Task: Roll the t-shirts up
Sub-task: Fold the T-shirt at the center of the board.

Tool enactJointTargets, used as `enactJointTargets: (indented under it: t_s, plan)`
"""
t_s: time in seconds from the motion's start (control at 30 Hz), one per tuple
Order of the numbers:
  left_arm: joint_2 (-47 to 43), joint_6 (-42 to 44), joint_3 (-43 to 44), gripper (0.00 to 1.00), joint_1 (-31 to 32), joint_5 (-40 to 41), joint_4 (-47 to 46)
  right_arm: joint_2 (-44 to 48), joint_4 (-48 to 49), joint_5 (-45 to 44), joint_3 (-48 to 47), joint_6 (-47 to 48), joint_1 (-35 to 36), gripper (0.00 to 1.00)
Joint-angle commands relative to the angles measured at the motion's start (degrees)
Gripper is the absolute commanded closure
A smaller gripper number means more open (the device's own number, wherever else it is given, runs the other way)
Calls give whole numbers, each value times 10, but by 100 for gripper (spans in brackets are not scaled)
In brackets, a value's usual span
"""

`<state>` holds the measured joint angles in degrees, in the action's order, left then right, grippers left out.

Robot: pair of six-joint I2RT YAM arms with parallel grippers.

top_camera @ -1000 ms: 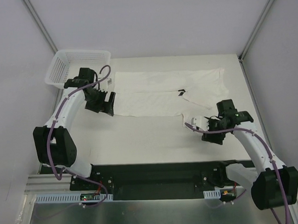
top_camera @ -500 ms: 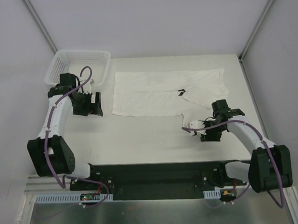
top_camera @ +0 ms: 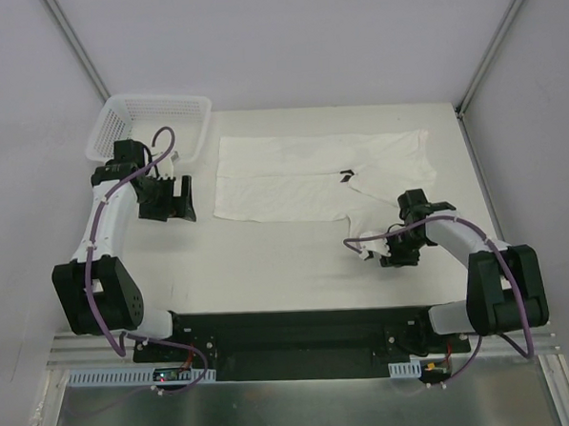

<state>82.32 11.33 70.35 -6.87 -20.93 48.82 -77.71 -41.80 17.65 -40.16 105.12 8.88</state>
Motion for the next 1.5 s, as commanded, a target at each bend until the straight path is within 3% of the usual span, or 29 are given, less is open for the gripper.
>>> enactJointTargets:
  t_s: [0.0,0.03,0.17,0.57,1.0,1.27,1.47]
  plan:
    - [13,-4,15,13,-8,-19,9,-24,15,-5,-8,-11,3,66]
    - [20,-12,16,13,-8,-24,9,-25,19,-7,-7,-17,3,69]
    - [42,-40,18,16,-6,-53,7,-12,41,-29,-4,-75,8,99]
    - [197,-97,99,28,111,51,-3,61,1,-73,-7,-286,11,99]
    - [342,-85,188,43,136,72,1,93,-69,-66,-8,-274,10,99]
    - [365,-78,190,52,147,59,5,71,-62,-72,-18,-272,1,99]
    - [380,-69,197,67,150,39,8,52,-62,-79,-31,-270,-6,99]
